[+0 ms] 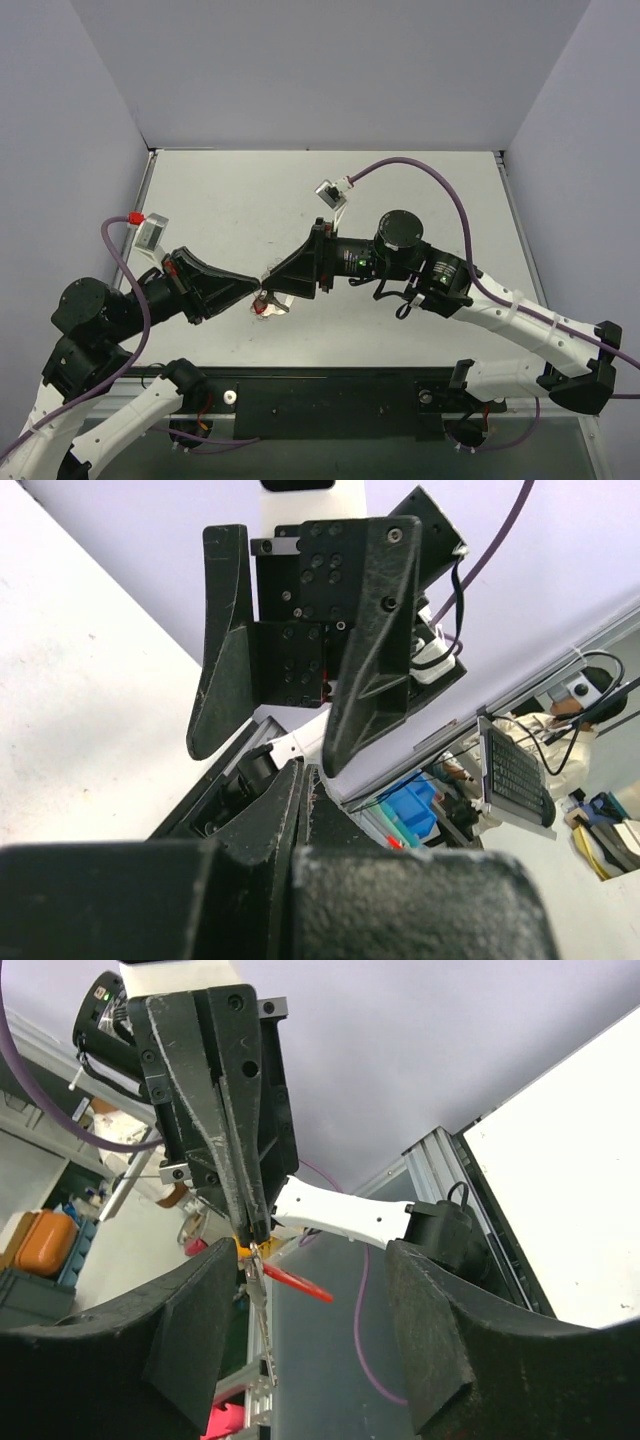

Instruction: Remove the keys from the keyring

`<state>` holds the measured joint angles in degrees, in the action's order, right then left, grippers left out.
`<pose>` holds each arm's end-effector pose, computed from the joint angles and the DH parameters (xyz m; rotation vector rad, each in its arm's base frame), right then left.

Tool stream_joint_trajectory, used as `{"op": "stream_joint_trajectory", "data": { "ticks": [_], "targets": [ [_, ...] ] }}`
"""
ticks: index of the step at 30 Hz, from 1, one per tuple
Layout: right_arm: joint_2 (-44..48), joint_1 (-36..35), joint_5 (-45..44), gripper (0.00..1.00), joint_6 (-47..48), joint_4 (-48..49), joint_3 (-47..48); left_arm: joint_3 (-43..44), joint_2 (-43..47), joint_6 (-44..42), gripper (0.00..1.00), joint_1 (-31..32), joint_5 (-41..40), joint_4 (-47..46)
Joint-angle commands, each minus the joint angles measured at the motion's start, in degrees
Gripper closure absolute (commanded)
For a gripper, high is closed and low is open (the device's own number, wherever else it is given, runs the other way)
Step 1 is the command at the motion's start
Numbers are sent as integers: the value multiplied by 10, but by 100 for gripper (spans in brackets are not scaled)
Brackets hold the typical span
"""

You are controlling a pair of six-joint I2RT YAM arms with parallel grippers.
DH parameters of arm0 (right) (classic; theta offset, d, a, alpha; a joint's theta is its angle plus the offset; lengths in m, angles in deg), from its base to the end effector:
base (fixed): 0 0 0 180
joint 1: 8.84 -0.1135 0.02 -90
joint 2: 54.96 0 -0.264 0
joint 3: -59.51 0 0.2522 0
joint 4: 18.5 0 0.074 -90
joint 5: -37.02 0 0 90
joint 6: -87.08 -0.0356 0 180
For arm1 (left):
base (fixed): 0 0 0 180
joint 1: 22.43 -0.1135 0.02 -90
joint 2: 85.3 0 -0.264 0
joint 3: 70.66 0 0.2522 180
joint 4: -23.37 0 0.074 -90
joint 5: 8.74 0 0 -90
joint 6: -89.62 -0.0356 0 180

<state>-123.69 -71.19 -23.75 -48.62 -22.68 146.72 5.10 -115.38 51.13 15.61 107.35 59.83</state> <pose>0.1077 0.2430 0.4654 -0.7428 1.4657 1.8610 0.0473 -0.0569 0.4432 0.2420 1.6191 -1.5675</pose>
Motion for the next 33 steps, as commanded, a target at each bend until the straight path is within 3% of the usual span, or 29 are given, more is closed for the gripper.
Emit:
{"op": "stream_joint_trajectory", "data": {
  "ticks": [1,9,33],
  "targets": [
    [11,-6,-33,46,-26,85,-8,-6,6,25,100,1,-25,-60],
    [-2,-16,-27,60,-31,103,4,-10,9,28,100,1,-44,-56],
    [-18,-25,-25,73,-41,126,-3,6,17,18,100,1,-88,-26]
  ]
}}
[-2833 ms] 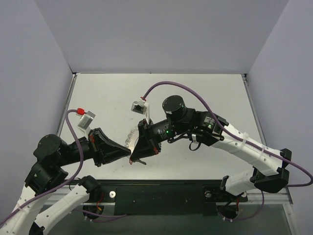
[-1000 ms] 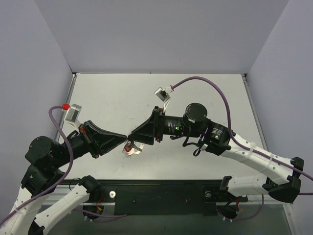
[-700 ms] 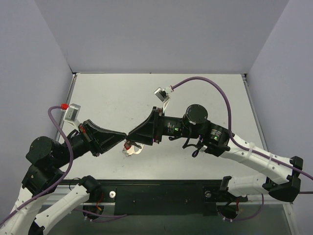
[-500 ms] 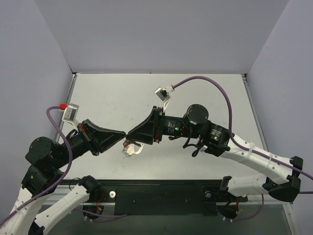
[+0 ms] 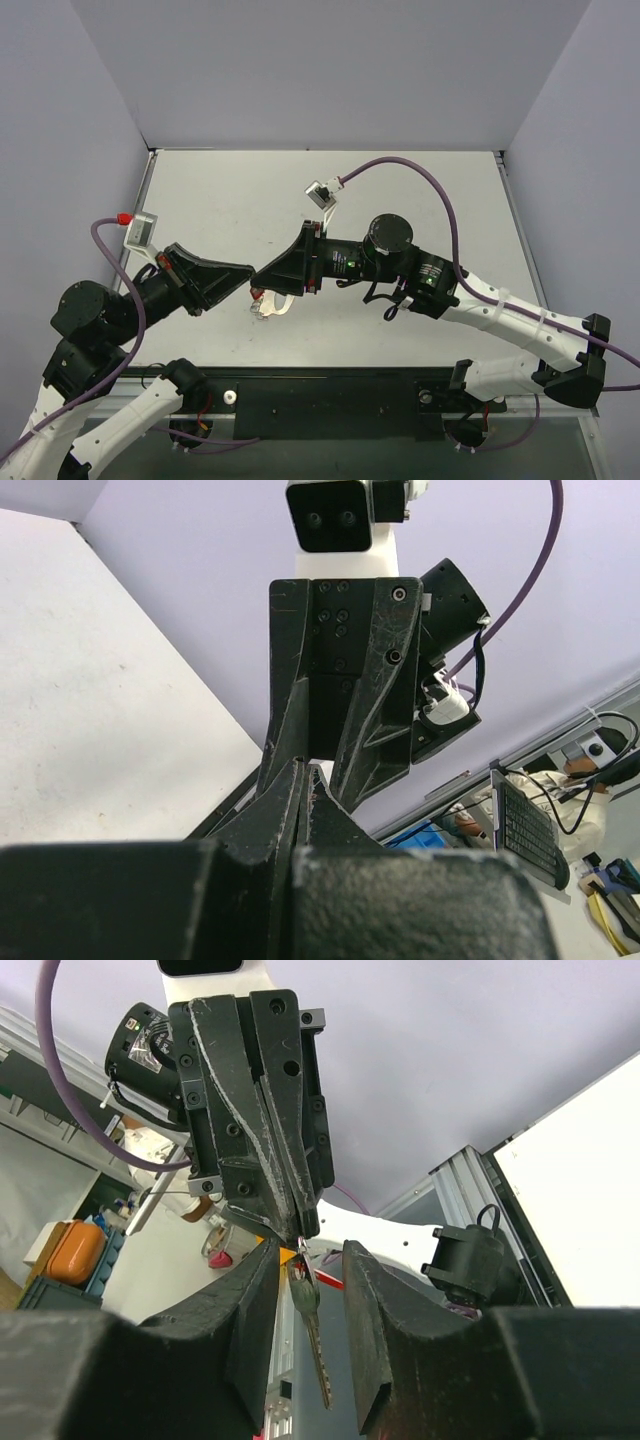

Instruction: Remove the keys from the keyring

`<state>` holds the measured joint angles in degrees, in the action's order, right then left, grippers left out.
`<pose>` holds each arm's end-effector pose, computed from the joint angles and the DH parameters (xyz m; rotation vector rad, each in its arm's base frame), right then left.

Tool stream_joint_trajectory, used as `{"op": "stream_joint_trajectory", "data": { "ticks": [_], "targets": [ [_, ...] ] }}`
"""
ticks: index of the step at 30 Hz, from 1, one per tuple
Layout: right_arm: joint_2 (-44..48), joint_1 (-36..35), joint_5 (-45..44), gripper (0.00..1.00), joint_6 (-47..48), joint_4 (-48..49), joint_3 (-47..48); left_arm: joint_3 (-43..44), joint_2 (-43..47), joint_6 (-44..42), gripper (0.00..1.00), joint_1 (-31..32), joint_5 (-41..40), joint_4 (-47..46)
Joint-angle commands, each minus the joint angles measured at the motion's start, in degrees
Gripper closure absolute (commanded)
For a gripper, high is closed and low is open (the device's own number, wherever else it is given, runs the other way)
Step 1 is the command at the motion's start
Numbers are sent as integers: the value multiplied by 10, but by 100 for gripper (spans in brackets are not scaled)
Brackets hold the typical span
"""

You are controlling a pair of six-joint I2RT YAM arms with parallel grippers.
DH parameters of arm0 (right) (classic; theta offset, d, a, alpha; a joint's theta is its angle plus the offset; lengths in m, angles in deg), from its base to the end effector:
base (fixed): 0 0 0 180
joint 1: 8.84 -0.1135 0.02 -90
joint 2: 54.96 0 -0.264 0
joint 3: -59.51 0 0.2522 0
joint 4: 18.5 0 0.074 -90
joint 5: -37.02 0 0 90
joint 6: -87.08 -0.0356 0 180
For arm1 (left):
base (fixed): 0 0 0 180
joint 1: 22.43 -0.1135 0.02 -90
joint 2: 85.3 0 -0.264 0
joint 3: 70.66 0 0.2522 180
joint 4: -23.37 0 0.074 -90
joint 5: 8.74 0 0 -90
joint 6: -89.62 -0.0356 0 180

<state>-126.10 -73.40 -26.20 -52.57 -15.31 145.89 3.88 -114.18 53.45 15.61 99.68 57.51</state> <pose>0.1051 0.2582 0.4631 -0.6853 1.4220 1.9398 0.0488 -0.0524 0.4429 0.0912 1.5651 -1.5262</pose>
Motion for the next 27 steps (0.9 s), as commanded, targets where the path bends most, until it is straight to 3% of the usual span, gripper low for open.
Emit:
{"op": "stream_joint_trajectory", "data": {
  "ticks": [1,11,19,24,27],
  "targets": [
    [6,-2,-1,73,0,52,3,18,6,-6,100,0,-11,-1],
    [15,-3,-6,77,3,42,2,18,11,-8,100,1,-21,4],
    [6,-7,-1,87,2,42,5,19,15,-12,100,1,-25,11],
    [6,-7,-4,100,2,34,7,22,15,-14,100,1,-27,16],
    [7,-7,-8,100,6,21,10,27,15,-18,100,1,-27,23]
  ]
}}
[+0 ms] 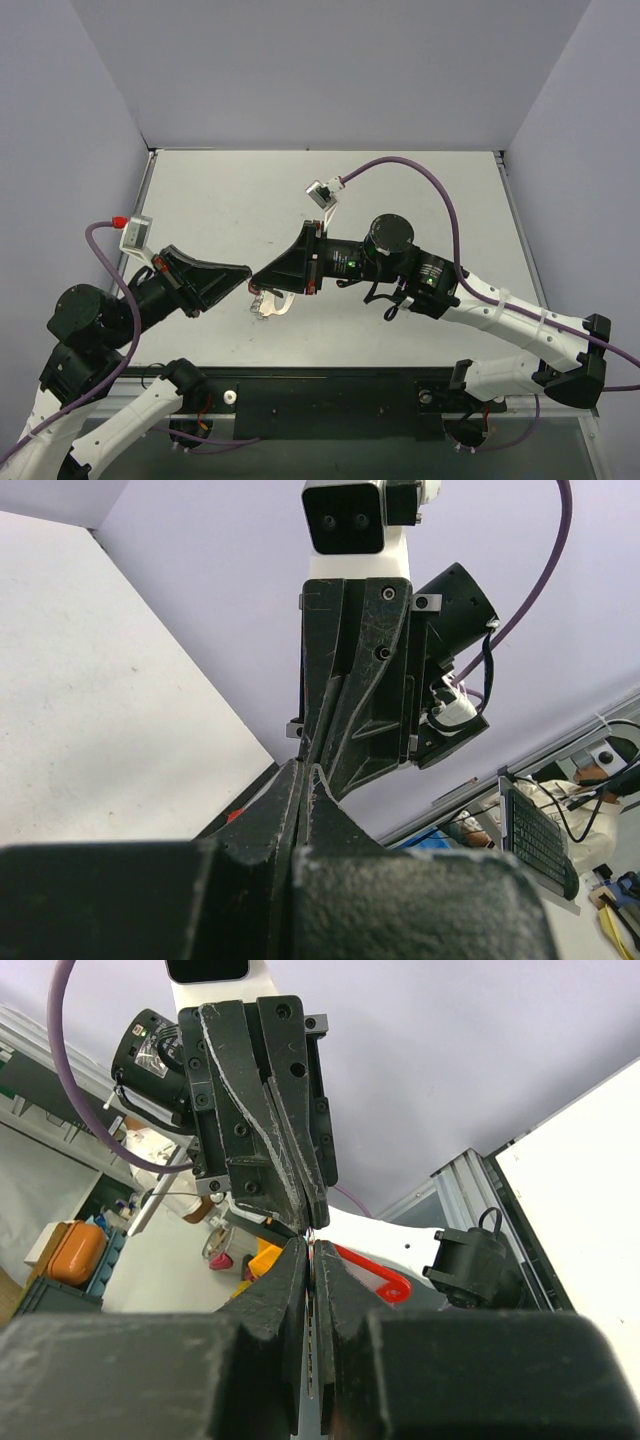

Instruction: Remove the keys from the keyring

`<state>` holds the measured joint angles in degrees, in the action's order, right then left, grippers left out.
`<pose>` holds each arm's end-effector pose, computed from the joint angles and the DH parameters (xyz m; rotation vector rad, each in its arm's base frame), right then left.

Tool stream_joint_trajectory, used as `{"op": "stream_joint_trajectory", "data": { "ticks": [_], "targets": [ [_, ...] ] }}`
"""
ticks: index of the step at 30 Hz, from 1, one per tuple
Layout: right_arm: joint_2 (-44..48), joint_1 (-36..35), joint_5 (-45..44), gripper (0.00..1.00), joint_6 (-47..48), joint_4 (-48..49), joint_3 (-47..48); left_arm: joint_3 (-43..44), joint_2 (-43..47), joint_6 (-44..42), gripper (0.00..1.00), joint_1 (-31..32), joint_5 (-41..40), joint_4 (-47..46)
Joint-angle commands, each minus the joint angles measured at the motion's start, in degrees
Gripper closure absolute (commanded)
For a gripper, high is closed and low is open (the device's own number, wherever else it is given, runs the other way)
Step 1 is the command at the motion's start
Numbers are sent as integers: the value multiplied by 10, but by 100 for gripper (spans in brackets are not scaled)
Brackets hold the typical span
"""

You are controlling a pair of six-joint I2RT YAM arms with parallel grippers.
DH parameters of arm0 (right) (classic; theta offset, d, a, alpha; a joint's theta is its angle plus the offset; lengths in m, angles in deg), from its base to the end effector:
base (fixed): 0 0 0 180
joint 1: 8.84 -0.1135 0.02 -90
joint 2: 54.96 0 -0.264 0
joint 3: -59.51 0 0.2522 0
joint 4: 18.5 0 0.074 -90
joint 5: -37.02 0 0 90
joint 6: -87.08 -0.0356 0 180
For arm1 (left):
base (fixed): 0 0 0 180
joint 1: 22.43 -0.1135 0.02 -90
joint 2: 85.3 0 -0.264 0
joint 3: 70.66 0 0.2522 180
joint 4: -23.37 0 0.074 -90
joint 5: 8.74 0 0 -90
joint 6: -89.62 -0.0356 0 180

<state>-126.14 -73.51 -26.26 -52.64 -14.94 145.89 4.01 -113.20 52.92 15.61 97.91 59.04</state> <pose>0.1046 0.2585 0.4635 -0.6848 1.4157 1.9433 0.0453 -0.0484 0.4416 0.0670 1.5647 -1.4981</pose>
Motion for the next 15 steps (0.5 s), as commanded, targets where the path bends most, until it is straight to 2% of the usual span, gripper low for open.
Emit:
{"op": "stream_joint_trajectory", "data": {
  "ticks": [1,5,8,15],
  "targets": [
    [9,-6,-8,100,10,10,11,26,4,-15,100,1,-7,9],
    [3,-6,-5,100,23,-33,27,32,-6,-27,100,1,25,19],
    [-12,-6,14,100,58,-121,66,47,-28,-45,100,0,71,54],
    [-27,-6,48,100,106,-240,110,71,-51,-106,100,1,153,135]
  ]
}}
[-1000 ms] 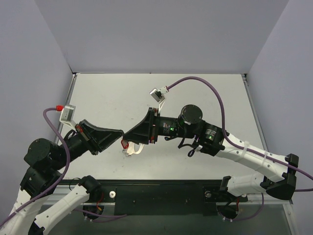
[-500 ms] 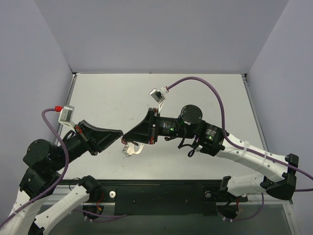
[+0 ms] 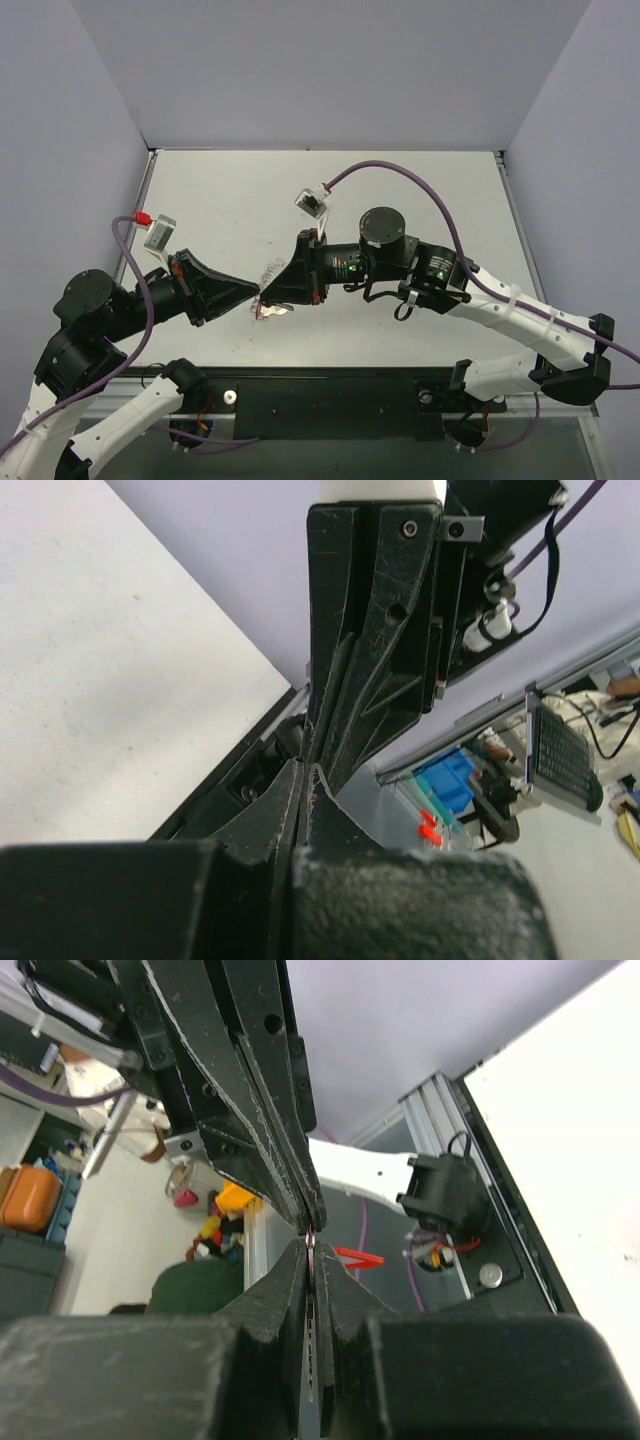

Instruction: Remove the keys from the keyring

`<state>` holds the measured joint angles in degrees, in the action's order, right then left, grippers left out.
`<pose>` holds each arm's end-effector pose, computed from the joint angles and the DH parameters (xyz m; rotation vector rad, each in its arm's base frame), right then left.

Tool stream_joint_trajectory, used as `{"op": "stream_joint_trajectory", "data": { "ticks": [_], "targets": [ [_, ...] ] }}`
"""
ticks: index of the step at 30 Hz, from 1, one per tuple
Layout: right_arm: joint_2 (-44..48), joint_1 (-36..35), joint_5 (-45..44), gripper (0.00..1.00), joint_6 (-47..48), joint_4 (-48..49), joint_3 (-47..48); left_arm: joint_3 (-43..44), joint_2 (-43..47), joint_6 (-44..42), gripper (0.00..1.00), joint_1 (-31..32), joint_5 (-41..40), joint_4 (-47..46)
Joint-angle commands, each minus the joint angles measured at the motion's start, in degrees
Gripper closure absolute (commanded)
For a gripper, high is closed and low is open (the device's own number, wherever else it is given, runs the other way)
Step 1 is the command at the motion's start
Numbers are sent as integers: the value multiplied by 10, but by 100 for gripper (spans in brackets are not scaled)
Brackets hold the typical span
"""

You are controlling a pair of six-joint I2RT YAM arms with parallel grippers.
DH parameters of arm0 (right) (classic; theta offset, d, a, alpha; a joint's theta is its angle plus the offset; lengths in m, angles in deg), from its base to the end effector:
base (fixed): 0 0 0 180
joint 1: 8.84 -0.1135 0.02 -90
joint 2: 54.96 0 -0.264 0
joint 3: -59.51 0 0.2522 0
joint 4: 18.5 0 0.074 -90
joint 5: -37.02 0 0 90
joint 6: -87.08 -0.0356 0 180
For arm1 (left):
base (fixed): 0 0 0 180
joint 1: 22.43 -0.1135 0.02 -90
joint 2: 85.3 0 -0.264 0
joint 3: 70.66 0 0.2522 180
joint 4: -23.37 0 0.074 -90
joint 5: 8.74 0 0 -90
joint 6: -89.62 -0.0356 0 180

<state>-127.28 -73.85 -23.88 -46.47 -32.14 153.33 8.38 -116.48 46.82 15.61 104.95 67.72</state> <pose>0.1020 0.2598 0.4718 -0.8115 1.5711 1.8357 0.0461 -0.0542 0.4437 0.2383 1.6979 -1.4631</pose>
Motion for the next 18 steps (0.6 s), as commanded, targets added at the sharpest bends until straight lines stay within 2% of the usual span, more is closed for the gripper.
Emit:
{"op": "stream_joint_trajectory", "data": {
  "ticks": [1,8,16,18],
  "targets": [
    [-19,-2,30,100,48,-80,41,28,-20,-47,100,0,90,52],
    [-45,-3,75,100,61,-116,66,14,-27,-55,100,1,143,46],
    [-54,-6,87,100,54,-103,72,-11,-34,-18,100,1,166,-26],
    [-51,-6,80,100,56,-105,69,-8,-38,-17,100,1,150,-24]
  ]
}}
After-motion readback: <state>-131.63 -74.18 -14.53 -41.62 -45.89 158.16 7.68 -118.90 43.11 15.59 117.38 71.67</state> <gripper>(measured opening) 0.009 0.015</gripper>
